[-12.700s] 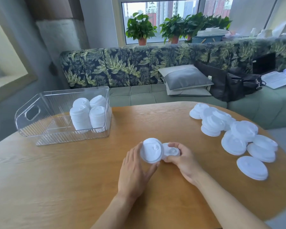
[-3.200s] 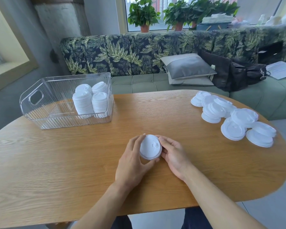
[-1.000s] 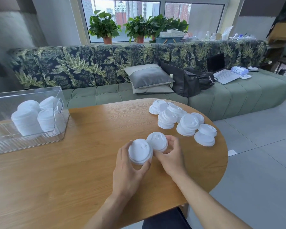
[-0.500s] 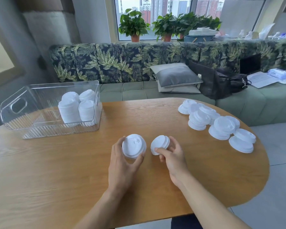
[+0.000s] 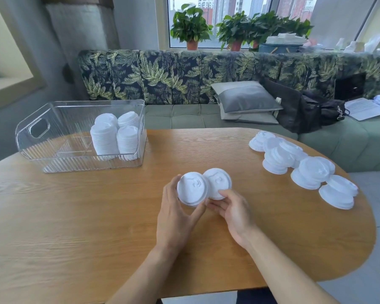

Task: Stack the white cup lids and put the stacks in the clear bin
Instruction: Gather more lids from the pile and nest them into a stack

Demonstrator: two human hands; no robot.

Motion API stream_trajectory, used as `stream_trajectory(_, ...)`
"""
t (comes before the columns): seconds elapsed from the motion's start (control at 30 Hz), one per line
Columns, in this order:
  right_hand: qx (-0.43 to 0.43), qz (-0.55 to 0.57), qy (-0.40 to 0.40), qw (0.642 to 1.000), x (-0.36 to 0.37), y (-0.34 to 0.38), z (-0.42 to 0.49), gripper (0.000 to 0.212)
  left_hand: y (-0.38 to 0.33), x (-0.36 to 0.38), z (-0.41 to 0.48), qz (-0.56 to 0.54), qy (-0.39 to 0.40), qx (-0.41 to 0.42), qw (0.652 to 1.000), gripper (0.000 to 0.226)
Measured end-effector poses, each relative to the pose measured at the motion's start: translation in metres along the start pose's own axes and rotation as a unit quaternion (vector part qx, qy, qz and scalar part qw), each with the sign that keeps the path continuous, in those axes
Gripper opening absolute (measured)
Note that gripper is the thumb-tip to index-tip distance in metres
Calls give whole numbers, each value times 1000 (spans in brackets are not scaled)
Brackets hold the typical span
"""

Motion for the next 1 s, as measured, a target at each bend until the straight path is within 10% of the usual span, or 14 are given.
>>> stream_trajectory(1.0,-43,-85,39,995,11,-10,-10,54,0,7,-5,12,60,-3,998,87)
Point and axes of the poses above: each hand's wrist, its own z-axis towards the middle knuckle, its own x-axis out of the palm, y = z × x, the point moved 6 cm from there along z, towards the middle knuckle, and after that the axes turned 11 degrees about -z, right-handed, at the moved point
